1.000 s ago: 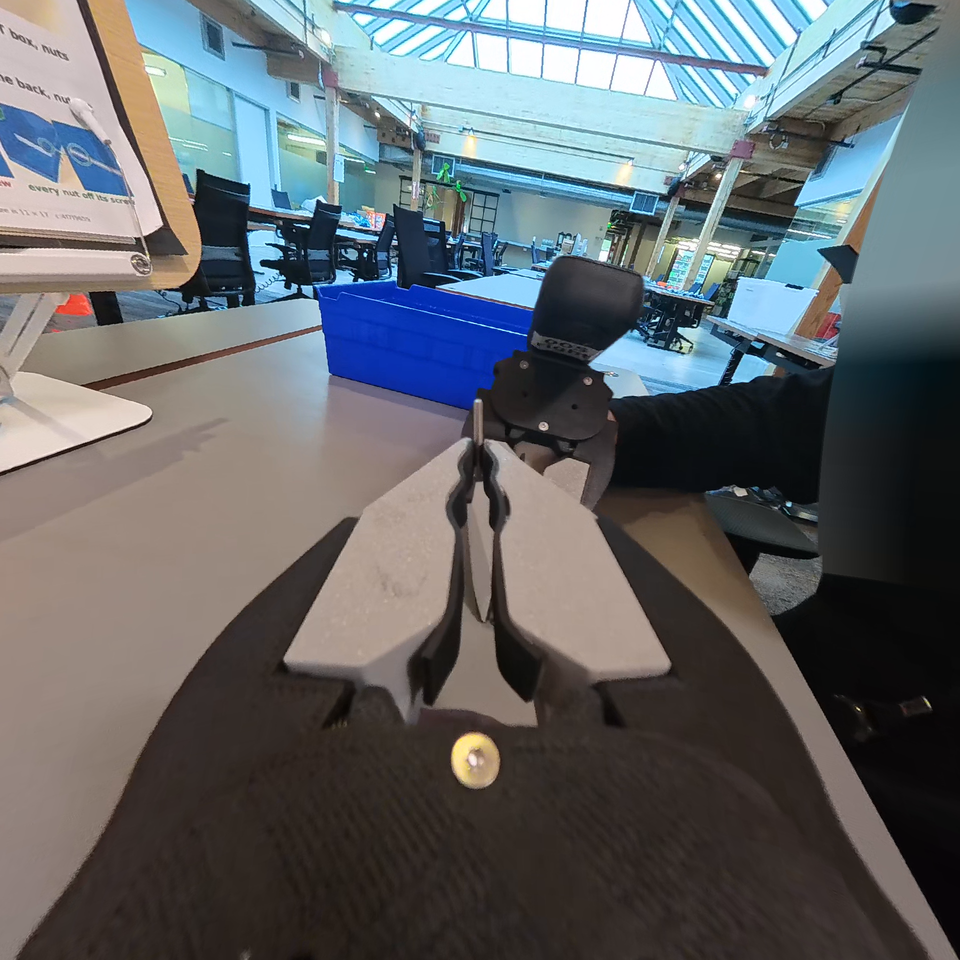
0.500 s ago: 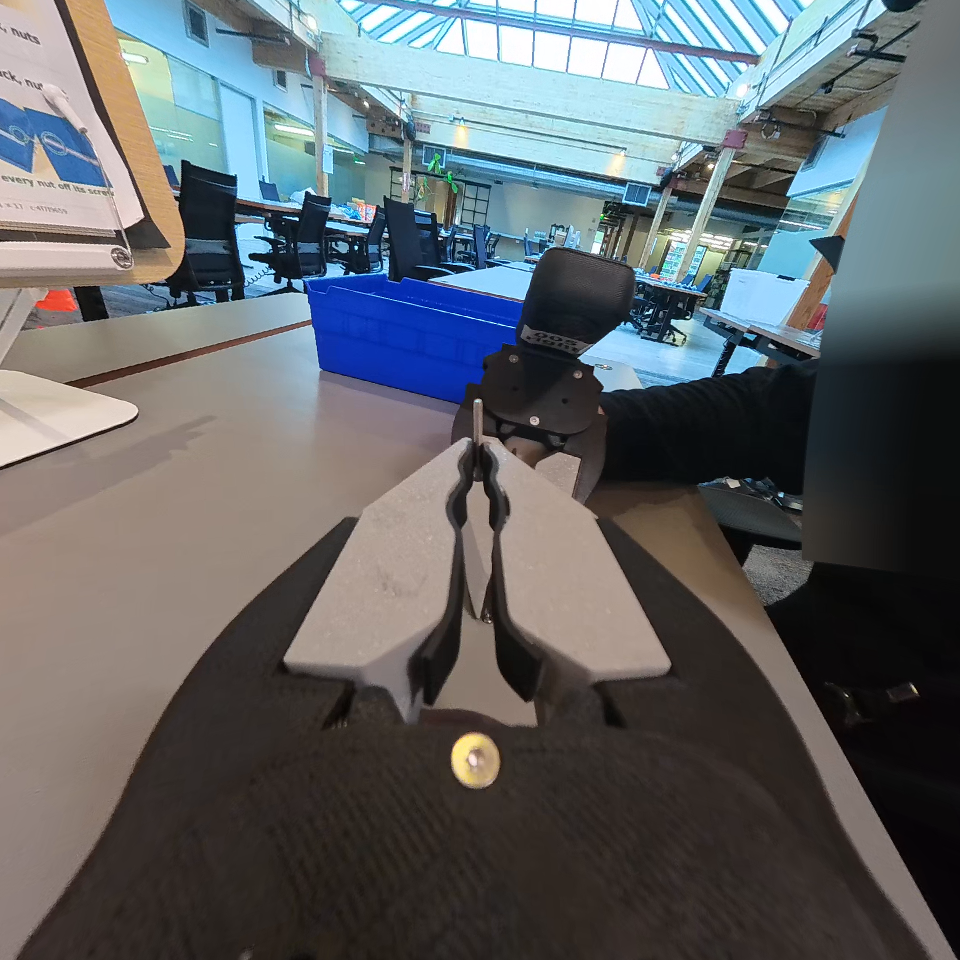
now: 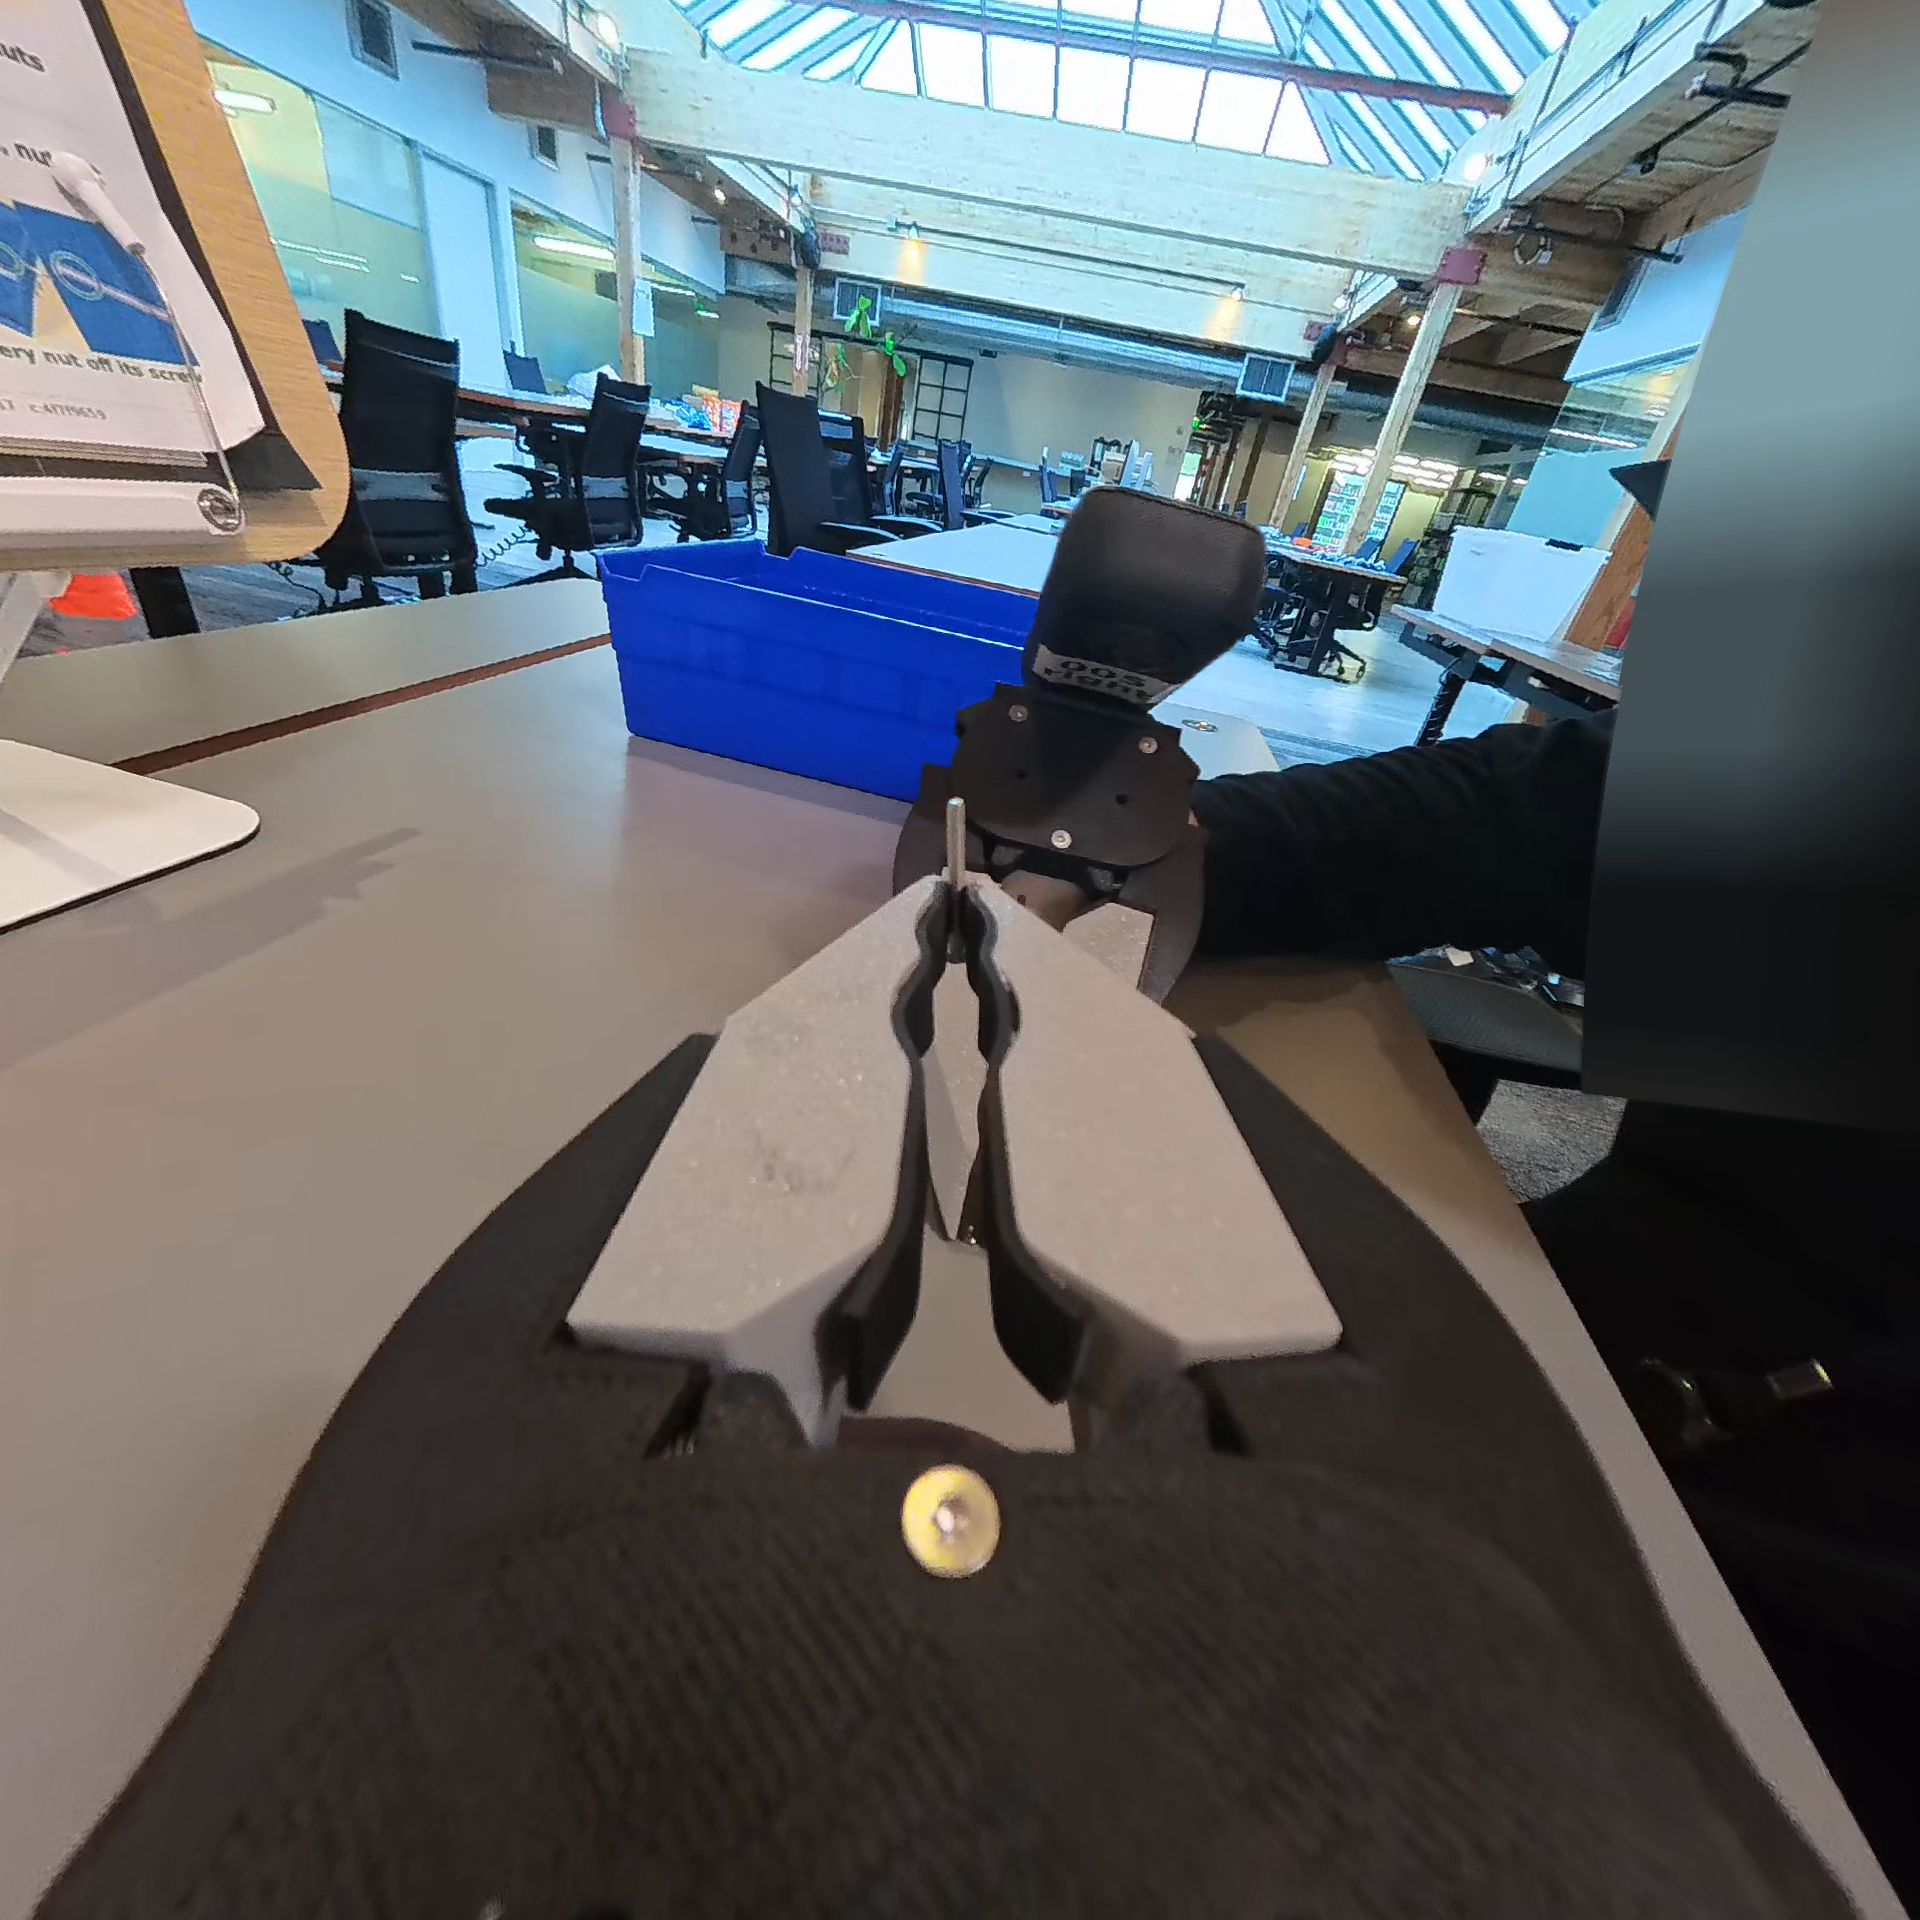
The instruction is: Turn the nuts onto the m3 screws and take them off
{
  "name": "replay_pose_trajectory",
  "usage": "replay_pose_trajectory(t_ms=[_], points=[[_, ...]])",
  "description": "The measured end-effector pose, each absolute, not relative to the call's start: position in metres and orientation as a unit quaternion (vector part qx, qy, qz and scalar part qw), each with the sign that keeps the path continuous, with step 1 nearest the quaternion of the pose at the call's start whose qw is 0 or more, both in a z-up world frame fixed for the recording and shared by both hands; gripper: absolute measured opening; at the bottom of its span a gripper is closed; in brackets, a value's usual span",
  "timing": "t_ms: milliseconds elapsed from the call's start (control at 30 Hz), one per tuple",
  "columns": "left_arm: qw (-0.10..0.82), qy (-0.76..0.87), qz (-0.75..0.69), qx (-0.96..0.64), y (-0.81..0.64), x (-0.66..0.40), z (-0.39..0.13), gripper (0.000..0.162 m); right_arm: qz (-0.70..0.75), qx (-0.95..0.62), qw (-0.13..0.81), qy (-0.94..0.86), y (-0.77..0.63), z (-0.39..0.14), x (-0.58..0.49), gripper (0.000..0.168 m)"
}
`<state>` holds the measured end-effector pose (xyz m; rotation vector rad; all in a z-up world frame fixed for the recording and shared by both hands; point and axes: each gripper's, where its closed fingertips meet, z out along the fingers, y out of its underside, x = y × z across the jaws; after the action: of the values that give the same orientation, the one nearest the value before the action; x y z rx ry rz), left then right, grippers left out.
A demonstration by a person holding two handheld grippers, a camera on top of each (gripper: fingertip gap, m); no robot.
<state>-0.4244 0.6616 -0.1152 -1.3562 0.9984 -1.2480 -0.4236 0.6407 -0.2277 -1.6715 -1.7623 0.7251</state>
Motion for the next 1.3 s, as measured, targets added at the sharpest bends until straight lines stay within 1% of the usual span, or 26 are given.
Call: replay_pose_trajectory(t_ms=[33, 767, 1300], points=[[0.499, 0.413, -0.516, -0.56, 0.661, -0.424, -0.115, 0.0, 0.271, -0.629, 0.3, -0.664, 0.641, -0.228, -0.424, 0.002], [0.499, 0.414, -0.514, -0.561, 0.662, -0.424, -0.116, 0.0, 0.272, -0.628, 0.306, -0.662, 0.641, -0.223, -0.423, 0.002], [0.499, 0.424, -0.507, -0.56, 0.658, -0.419, -0.118, 0.0, 0.311, -0.636, 0.319, -0.63, 0.647, -0.193, -0.419, 0.002]])
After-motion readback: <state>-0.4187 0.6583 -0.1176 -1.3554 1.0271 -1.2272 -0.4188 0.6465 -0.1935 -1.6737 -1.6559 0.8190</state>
